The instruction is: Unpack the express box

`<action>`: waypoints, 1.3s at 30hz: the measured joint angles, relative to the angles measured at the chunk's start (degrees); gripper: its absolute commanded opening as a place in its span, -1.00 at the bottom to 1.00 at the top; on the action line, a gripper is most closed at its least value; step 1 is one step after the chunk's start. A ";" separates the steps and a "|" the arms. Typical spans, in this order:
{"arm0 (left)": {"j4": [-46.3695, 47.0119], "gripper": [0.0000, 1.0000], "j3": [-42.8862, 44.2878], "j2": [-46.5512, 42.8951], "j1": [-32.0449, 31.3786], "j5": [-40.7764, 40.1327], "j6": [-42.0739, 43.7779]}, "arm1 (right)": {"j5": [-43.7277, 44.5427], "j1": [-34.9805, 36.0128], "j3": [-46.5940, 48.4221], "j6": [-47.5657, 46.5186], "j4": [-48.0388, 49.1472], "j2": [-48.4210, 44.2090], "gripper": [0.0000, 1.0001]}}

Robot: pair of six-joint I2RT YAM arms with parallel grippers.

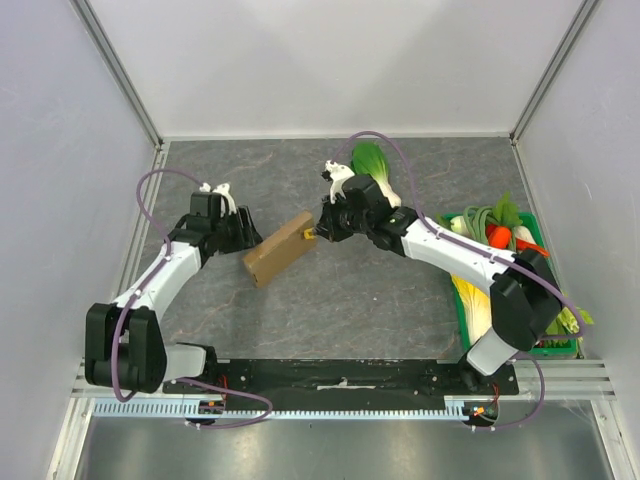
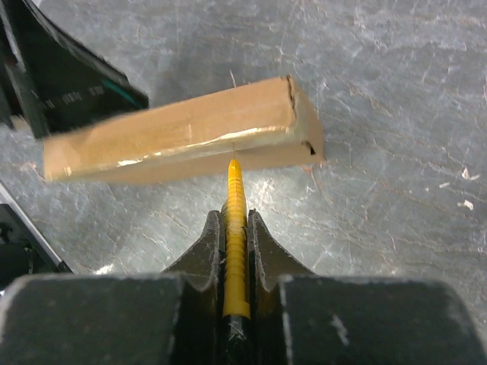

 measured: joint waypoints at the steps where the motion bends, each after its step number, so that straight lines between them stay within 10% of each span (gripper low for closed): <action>1: -0.15 0.21 -1.03 -0.02 0.09 0.76 -0.37 | -0.02 0.09 0.59 0.11 0.24 0.31 -1.00; 21: 6.93 0.01 -10.75 -3.82 0.26 24.74 -6.51 | -6.51 1.16 13.35 0.02 2.45 11.52 -1.00; 39: -1.62 -0.06 -4.09 -3.52 0.26 25.90 -1.25 | -0.68 0.85 20.87 -0.81 -1.86 12.66 -1.00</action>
